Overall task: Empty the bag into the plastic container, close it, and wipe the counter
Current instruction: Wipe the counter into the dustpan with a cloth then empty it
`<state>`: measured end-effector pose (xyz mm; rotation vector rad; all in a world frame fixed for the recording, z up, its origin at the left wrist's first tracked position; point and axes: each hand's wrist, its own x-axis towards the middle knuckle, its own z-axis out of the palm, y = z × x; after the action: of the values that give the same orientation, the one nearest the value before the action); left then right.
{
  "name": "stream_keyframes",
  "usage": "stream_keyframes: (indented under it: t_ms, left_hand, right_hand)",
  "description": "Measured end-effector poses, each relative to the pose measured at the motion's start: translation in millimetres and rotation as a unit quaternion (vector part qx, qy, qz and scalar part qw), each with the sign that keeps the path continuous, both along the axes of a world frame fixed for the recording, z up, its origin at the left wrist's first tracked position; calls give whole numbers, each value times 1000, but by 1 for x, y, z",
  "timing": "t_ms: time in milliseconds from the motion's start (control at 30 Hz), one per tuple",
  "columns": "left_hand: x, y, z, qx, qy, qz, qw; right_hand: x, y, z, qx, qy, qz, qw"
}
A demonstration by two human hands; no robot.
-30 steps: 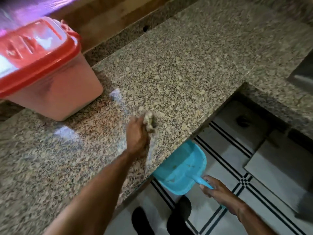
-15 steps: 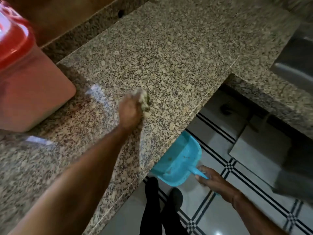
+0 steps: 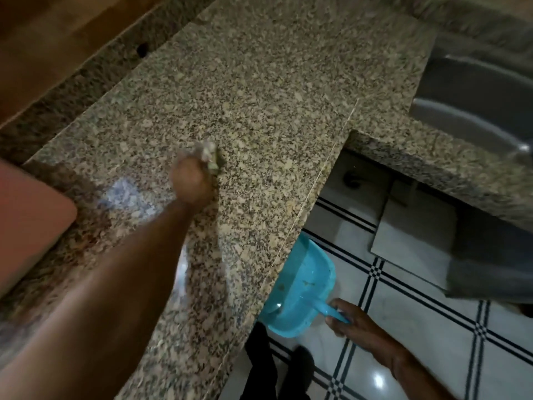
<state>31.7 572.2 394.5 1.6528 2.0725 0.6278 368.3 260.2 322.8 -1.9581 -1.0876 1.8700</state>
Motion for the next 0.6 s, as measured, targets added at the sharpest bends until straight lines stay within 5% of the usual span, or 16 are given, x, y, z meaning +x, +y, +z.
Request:
stream_keyframes:
  t_ms: [133, 267, 367, 600]
  left_hand:
    - [63, -20, -5, 32, 11, -183, 982]
    - [92, -53, -7, 55, -81, -346, 933]
    - [95, -79, -10, 77, 6, -369, 926]
    - [49, -179, 8, 35, -6, -355, 934]
  right_hand:
    - [3, -8, -1, -6, 15, -26, 1000]
    - [8, -9, 5, 8, 14, -43, 999]
    - [10, -14, 12, 30, 10, -20, 999]
    - [5, -54, 17, 46, 12, 9, 999]
